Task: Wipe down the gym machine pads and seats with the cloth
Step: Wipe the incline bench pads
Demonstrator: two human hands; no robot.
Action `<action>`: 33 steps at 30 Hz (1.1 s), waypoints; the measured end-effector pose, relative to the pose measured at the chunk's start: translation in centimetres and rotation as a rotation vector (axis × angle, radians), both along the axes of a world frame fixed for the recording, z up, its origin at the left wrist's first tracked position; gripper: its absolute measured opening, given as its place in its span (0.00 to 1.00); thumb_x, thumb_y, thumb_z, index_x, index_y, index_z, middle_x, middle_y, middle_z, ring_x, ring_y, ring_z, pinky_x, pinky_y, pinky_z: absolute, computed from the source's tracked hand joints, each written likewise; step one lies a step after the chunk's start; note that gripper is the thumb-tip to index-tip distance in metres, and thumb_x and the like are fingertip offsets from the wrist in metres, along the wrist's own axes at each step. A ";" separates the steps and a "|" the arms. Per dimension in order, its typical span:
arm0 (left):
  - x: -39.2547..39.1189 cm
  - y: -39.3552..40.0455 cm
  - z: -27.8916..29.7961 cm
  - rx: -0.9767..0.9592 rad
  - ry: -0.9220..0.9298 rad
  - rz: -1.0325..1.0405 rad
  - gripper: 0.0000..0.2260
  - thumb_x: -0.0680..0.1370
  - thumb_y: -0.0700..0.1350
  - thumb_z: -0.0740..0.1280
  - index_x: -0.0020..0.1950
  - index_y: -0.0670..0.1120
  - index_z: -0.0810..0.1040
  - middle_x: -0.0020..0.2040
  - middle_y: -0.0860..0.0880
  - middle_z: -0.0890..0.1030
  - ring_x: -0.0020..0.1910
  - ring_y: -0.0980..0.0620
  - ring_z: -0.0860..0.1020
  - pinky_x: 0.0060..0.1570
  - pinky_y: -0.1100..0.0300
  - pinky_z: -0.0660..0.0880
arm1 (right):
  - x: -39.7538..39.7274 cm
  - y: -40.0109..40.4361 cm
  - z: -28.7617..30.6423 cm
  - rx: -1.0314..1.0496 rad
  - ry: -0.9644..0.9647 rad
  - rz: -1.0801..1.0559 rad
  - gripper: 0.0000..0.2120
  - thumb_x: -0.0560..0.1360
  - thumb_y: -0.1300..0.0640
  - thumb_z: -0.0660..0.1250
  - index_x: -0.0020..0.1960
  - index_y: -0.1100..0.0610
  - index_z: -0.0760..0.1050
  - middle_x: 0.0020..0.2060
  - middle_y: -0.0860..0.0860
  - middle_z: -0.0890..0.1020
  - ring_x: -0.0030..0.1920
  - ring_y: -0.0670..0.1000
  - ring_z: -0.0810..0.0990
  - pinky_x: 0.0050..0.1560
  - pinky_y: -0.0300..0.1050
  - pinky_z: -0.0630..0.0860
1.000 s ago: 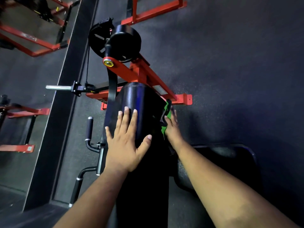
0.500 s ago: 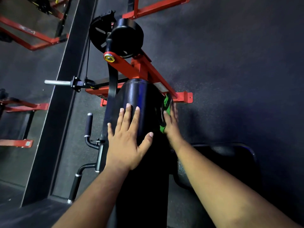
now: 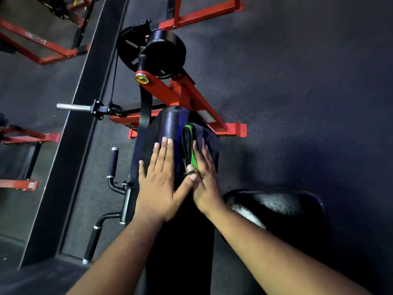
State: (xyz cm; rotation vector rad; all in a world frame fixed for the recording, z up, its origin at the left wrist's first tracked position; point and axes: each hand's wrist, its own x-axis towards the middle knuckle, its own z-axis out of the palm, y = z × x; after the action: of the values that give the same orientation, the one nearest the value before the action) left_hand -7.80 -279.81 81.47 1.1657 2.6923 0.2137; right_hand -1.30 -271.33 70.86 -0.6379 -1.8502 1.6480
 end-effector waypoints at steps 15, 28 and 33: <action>-0.1 0.3 -0.1 -0.049 0.032 0.002 0.41 0.76 0.75 0.48 0.84 0.56 0.44 0.83 0.57 0.40 0.82 0.56 0.39 0.78 0.34 0.48 | 0.3 0.7 -5.3 -0.091 -0.167 0.006 0.33 0.82 0.34 0.49 0.82 0.49 0.50 0.82 0.48 0.52 0.82 0.47 0.48 0.81 0.50 0.48; 0.0 0.3 -0.2 -0.054 0.032 0.019 0.40 0.77 0.72 0.50 0.84 0.55 0.46 0.84 0.56 0.42 0.83 0.54 0.41 0.78 0.35 0.48 | 4.3 -5.6 -6.1 -0.166 -0.120 -0.029 0.29 0.83 0.44 0.54 0.81 0.34 0.49 0.83 0.49 0.53 0.83 0.49 0.50 0.81 0.62 0.52; 0.0 0.3 -0.4 -0.029 0.025 0.017 0.39 0.77 0.72 0.49 0.84 0.56 0.46 0.84 0.57 0.42 0.82 0.55 0.41 0.79 0.35 0.48 | -3.0 3.1 -3.3 -0.190 -0.221 -0.086 0.31 0.82 0.40 0.50 0.82 0.44 0.50 0.83 0.49 0.49 0.83 0.51 0.45 0.81 0.60 0.44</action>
State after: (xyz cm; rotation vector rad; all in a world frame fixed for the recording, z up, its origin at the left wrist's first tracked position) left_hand -7.83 -279.51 81.10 1.1452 2.7188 0.1630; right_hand -4.27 -268.20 67.53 -1.0028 -1.7990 1.7687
